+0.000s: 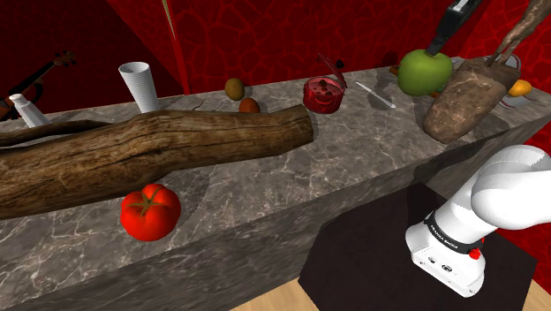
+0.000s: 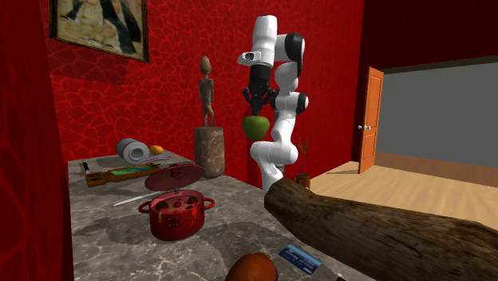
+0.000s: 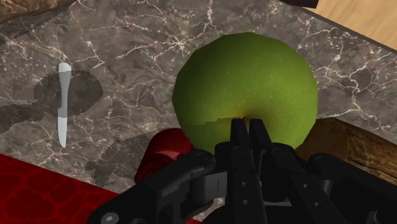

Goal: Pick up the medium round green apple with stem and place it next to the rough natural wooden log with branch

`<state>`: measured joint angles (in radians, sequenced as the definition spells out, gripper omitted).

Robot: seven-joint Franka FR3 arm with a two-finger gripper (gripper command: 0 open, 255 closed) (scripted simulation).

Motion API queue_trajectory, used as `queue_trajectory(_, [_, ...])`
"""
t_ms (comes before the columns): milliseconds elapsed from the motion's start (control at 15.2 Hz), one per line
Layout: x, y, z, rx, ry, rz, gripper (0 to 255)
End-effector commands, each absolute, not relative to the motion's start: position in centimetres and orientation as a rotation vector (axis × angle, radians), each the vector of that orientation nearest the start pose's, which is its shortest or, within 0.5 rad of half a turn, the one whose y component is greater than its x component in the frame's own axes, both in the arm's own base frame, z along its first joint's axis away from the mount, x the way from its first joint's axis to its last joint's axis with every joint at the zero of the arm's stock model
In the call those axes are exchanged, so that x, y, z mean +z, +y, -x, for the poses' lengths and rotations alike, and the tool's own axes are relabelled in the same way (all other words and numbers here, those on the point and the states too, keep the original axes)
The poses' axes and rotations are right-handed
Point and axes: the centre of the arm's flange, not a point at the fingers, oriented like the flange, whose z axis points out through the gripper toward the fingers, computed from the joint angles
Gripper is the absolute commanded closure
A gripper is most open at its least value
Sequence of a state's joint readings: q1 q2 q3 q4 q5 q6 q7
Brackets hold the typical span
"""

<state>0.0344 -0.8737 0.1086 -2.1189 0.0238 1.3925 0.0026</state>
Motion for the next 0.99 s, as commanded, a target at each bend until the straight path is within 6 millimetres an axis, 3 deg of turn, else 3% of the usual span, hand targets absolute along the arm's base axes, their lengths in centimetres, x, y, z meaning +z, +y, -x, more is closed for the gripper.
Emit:
queue_trajectory(0, [71.5,6.0,-24.7,-0.234,-0.181,3.18,255])
queue_trajectory(396, [74.4,6.0,-24.7,-0.234,-0.181,3.18,255])
queue_trajectory(924, [74.4,16.3,-27.1,-0.234,-0.181,3.18,255])
